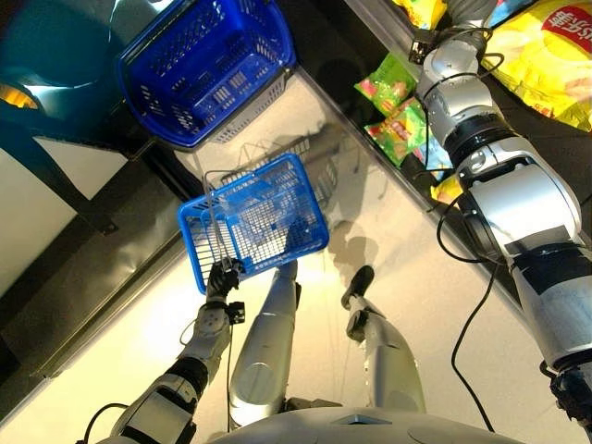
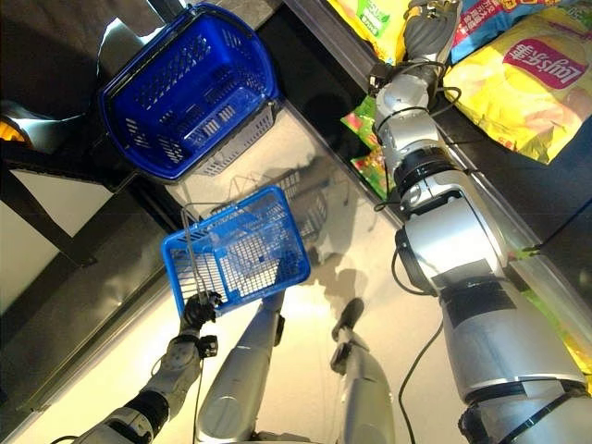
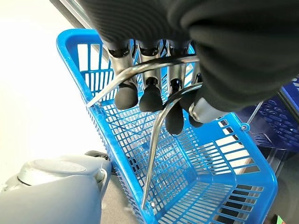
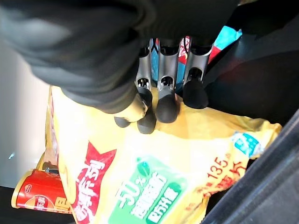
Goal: Pick up the snacks into the basket
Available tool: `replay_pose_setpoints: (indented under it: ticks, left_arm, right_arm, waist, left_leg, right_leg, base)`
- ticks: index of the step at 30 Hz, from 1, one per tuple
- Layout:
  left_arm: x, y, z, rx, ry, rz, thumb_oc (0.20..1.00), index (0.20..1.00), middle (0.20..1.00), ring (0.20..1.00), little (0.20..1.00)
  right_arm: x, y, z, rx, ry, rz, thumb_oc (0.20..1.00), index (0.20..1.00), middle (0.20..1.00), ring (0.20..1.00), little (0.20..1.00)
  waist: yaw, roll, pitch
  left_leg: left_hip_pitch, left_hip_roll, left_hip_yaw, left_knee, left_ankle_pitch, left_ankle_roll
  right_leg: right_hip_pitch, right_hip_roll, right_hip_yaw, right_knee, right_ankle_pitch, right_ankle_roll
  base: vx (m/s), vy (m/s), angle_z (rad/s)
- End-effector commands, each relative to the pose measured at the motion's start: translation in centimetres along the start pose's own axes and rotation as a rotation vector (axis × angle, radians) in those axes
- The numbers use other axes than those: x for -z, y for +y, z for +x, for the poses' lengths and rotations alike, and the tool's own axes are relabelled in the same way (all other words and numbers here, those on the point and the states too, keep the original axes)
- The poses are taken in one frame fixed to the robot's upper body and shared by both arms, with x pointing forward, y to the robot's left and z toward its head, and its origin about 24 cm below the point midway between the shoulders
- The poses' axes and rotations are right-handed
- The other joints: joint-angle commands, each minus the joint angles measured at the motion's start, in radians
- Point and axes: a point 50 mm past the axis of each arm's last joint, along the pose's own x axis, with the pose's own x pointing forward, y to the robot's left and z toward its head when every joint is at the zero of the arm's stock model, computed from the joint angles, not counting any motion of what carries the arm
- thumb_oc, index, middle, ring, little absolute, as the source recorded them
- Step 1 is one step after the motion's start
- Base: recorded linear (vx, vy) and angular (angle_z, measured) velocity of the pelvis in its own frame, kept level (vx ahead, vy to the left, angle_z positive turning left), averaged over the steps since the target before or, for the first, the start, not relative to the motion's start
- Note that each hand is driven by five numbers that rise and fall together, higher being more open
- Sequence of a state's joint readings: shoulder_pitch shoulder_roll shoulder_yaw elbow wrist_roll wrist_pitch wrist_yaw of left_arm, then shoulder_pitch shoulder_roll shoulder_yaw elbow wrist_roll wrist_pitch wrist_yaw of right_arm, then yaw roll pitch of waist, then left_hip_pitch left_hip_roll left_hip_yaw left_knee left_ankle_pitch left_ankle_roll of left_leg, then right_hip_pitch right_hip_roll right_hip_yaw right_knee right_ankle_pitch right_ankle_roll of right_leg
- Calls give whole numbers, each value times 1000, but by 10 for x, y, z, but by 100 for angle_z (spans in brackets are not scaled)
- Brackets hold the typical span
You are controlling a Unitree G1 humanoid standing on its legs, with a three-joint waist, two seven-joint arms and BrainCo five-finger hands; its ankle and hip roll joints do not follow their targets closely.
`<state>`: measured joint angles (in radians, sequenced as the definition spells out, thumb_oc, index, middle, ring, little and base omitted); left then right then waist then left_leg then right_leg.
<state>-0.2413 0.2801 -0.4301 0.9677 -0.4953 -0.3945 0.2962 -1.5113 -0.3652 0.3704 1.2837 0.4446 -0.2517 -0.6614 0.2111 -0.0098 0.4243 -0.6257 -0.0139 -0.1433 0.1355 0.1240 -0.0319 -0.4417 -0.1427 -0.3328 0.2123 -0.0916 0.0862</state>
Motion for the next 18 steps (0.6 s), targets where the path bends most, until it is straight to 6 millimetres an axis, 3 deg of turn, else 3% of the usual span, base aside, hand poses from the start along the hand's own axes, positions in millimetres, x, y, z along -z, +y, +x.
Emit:
replay_pose_setpoints:
  ticks: [1,3,4,6,7,18]
  left_arm:
    - [8,21,-6,-58,13,-25,200,200,200,200,200]
    - [8,20,-6,-55,15,-24,200,200,200,200,200]
    - [8,20,-6,-55,15,-26,200,200,200,200,200]
    - [8,19,-6,-53,15,-27,200,200,200,200,200]
    - [8,19,-6,-51,14,-25,200,200,200,200,200]
    - [2,10,-5,-32,-17,-22,200,200,200,200,200]
  right_arm:
    - [-32,-7,13,23,-94,34,200,200,200,200,200]
    - [-31,-8,13,27,-91,24,200,200,200,200,200]
    - [-30,-9,14,31,-89,19,391,391,391,391,391]
    - [-30,-10,14,34,-88,19,589,589,589,589,589]
    - [-30,-13,16,53,-82,19,1000,1000,1000,1000,1000]
    - [-30,-32,19,247,-104,3,1000,1000,1000,1000,1000]
  waist:
    - [26,-14,27]
    - [26,-14,28]
    - [26,-15,28]
    - [27,-14,29]
    - [27,-13,30]
    - [35,1,37]
  left_leg:
    - [-2,-76,45,59,-77,29]
    - [-3,-76,44,59,-77,30]
    - [-4,-76,45,59,-77,30]
    - [-4,-76,45,58,-77,30]
    - [-9,-77,44,58,-75,30]
    - [-33,-91,46,62,-78,37]
  right_leg:
    - [12,-32,25,-58,152,39]
    - [11,-32,23,-57,152,39]
    - [11,-32,23,-58,152,39]
    - [11,-31,23,-60,153,39]
    - [10,-31,21,-61,154,40]
    - [3,-32,22,-78,162,48]
  base:
    - [0,0,0]
    - [0,0,0]
    - [0,0,0]
    - [0,0,0]
    - [0,0,0]
    - [3,4,1]
